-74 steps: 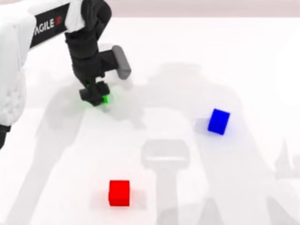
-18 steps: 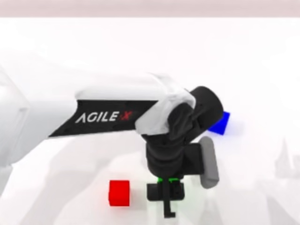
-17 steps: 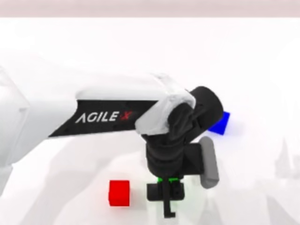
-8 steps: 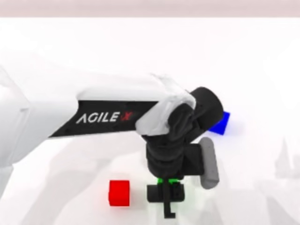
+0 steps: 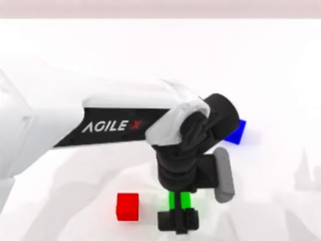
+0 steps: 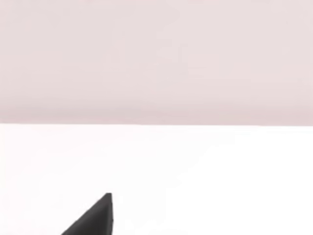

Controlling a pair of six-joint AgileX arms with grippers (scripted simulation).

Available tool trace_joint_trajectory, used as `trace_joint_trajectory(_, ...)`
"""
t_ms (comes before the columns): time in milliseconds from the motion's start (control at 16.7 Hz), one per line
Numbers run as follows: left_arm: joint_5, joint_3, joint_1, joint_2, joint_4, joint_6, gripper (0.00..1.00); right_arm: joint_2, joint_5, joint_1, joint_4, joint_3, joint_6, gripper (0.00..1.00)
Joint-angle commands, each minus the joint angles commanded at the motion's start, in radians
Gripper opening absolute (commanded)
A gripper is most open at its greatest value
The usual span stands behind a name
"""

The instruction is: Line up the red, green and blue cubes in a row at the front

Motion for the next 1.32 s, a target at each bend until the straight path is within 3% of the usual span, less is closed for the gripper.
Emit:
trace_joint_trajectory(420,0.0,0.003,0.002,-0.002,-0.004,0.0,1.0,0.0,0.0,0.0,0.0,0.0,0.0,1.0)
trace_joint_trajectory(900,0.0,0.162,0.019,-0.074,-0.24,-0.002,1.0,0.0,0.0,0.0,0.0,0.0,0.0,1.0)
trace_joint_trajectory(1320,-0.001,0.163,0.021,-0.087,-0.246,-0.005,1.0,0.01,-0.001,0.003,-0.007,0.01,-0.004,1.0)
